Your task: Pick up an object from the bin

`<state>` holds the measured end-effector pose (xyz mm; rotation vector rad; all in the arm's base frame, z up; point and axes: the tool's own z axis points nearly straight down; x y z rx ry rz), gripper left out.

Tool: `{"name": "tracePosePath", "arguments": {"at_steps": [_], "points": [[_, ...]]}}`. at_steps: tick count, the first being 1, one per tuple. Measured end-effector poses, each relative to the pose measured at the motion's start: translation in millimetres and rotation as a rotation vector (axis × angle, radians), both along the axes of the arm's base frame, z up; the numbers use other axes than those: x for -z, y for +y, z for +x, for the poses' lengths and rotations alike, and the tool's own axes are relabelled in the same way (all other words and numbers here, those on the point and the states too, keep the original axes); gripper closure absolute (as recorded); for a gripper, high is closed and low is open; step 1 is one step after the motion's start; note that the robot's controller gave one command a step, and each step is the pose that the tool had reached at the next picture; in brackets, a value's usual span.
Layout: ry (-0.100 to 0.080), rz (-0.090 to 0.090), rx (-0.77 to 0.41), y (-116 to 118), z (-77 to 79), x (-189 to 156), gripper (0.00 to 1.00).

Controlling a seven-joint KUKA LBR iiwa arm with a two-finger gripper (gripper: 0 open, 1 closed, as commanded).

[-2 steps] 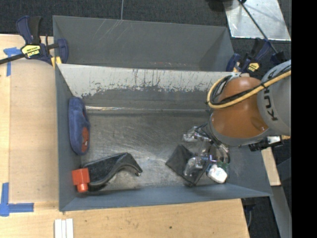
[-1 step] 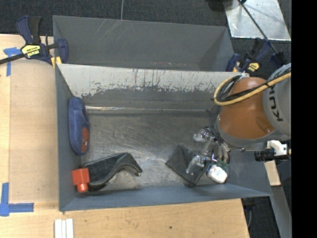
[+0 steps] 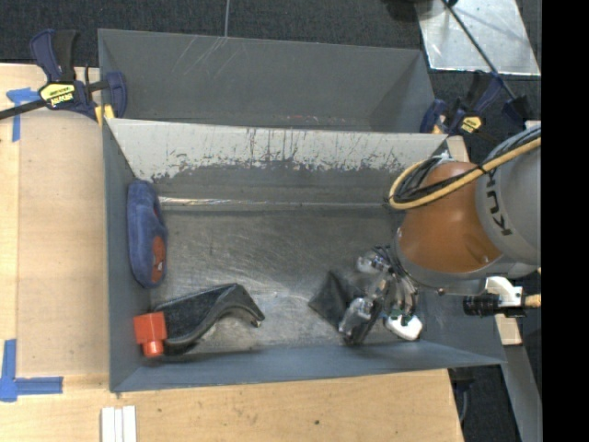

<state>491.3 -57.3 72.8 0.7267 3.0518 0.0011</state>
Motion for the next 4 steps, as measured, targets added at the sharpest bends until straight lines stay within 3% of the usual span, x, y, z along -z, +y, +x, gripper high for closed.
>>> {"name": "tracePosePath", "arguments": {"at_steps": [1, 2, 3, 4], "points": [[0.001, 0.000, -0.003, -0.1, 1.2, -2.0, 0.00], [-0.018, -0.005, -0.002, -2.1, 6.4, -5.3, 1.00], [-0.001, -0.001, -0.005, -2.4, 7.9, -9.5, 1.00], [-0.003, -0.001, -0.008, -3.4, 9.7, -61.3, 1.00]]}}
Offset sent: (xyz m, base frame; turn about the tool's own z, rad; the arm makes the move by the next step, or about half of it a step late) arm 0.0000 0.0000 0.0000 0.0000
